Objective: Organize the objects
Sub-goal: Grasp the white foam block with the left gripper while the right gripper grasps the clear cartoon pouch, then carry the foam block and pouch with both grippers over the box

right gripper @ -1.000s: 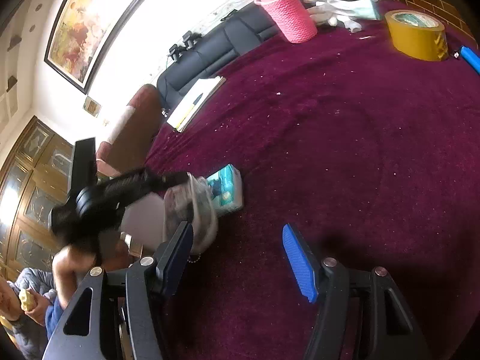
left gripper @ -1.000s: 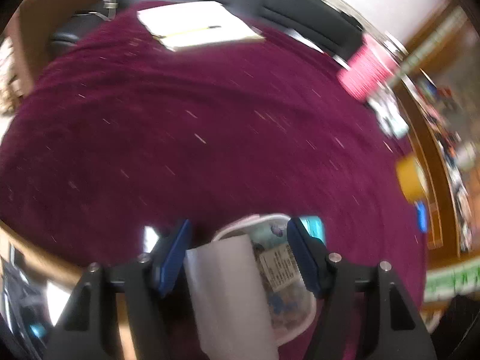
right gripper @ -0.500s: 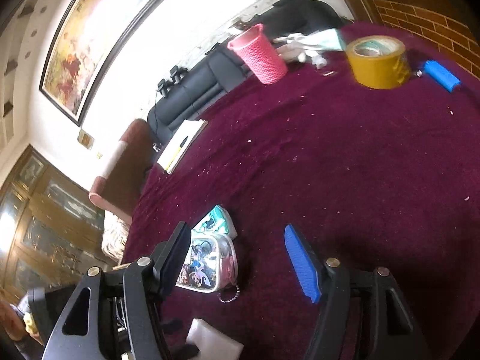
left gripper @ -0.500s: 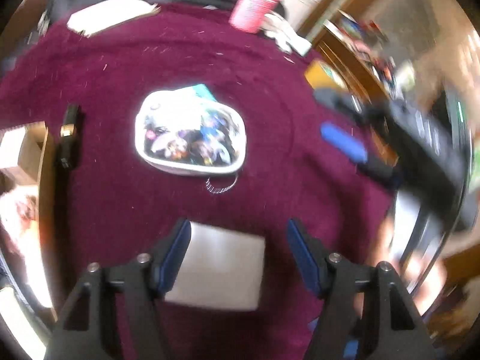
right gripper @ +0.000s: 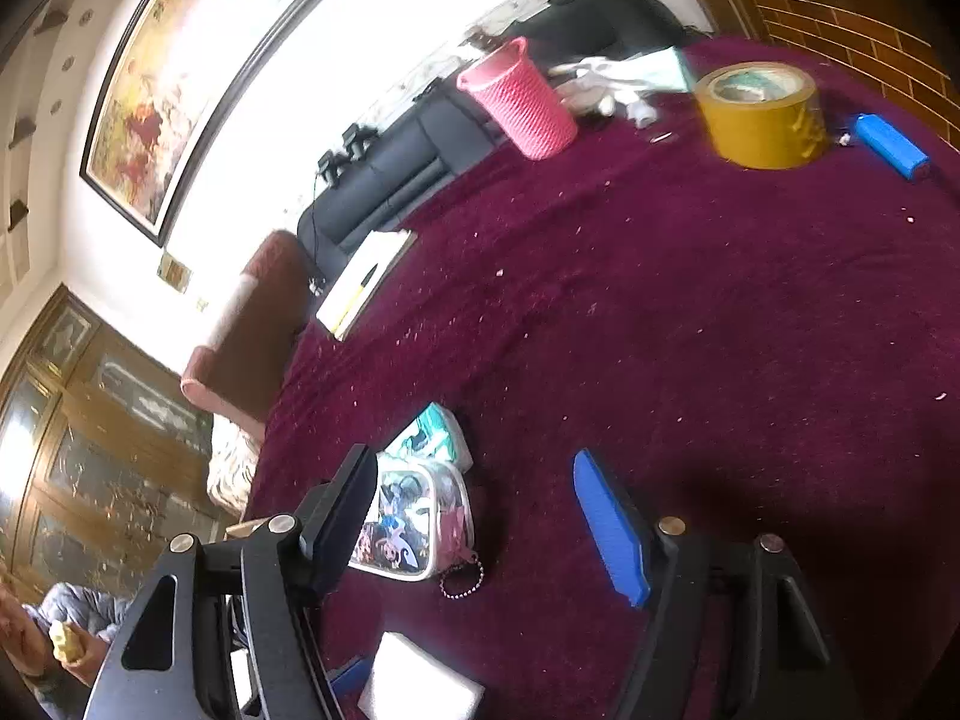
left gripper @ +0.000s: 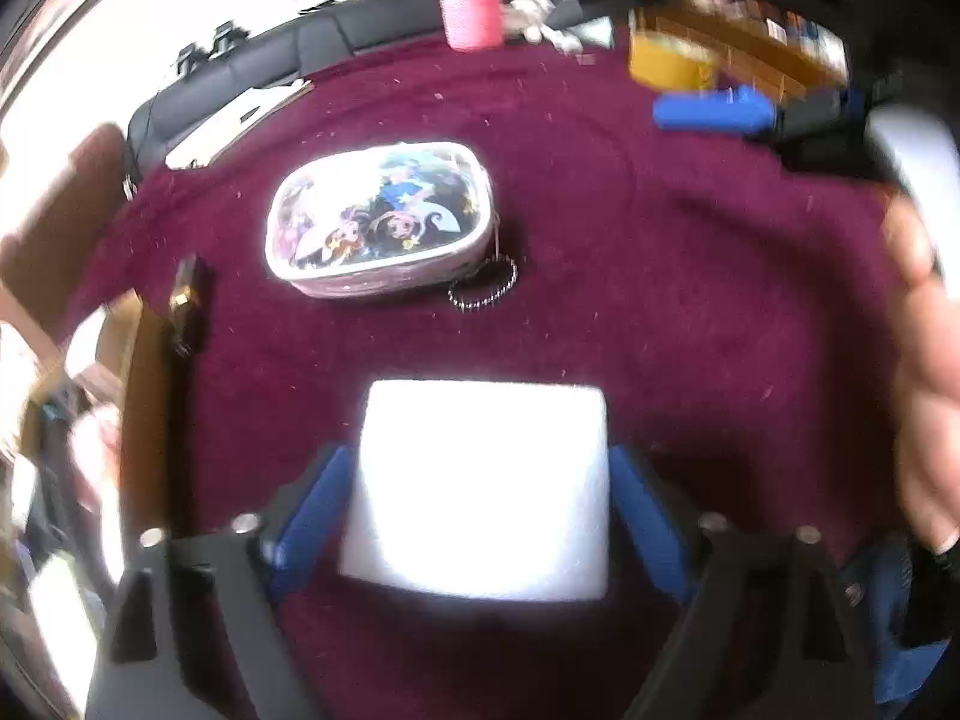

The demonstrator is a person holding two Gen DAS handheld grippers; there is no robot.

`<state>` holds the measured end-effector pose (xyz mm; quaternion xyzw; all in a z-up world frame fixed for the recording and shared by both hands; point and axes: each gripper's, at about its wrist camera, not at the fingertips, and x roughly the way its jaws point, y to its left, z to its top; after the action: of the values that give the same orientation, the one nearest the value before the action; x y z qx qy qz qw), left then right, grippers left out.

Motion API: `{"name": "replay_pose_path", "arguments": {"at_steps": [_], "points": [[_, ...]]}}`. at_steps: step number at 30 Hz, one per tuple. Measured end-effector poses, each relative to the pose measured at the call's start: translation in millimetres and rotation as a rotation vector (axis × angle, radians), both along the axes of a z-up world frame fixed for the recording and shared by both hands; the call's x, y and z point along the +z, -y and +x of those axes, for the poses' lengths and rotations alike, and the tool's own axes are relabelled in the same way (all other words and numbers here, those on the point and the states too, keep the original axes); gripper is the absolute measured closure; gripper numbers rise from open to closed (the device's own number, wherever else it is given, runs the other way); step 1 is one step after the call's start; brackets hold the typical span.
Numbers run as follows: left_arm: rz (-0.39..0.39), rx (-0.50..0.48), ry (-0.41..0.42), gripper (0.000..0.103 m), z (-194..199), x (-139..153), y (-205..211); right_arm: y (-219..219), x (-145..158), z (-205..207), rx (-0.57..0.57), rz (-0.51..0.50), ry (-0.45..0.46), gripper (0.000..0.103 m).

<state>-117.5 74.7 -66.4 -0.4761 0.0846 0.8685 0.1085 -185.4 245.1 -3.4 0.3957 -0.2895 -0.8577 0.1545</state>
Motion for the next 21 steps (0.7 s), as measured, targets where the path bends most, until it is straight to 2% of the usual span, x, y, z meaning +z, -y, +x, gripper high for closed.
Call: {"name": "replay_pose_path", "arguments": {"at_steps": [1, 4, 6, 8, 10, 13, 16, 21], "points": [[0.025, 0.022, -0.015, 0.025, 2, -1, 5, 1, -2, -1, 0.008, -0.002, 0.004, 0.029], [0.008, 0.058, -0.086, 0.026, 18, 1, 10, 11, -7, -6, 0.054, 0.006, 0.015, 0.028], [0.043, 0.073, -0.119, 0.026, 27, 10, 20, 18, -10, -7, 0.086, 0.008, 0.013, 0.028], [0.039, 0.125, -0.199, 0.026, 36, 21, 32, 28, -11, -8, 0.118, 0.033, -0.002, 0.028], [0.048, 0.161, -0.235, 0.026, 38, 24, 43, 37, -12, -9, 0.148, 0.064, -0.016, 0.028], [0.126, 0.186, -0.195, 0.026, 30, 20, 60, 50, -10, -11, 0.182, 0.085, -0.029, 0.028], [0.172, 0.208, -0.223, 0.026, 30, 21, 66, 64, -8, -17, 0.199, 0.101, -0.018, 0.027], [0.189, 0.230, -0.232, 0.026, 30, 21, 72, 94, -9, -36, 0.223, 0.214, -0.035, 0.027]]}}
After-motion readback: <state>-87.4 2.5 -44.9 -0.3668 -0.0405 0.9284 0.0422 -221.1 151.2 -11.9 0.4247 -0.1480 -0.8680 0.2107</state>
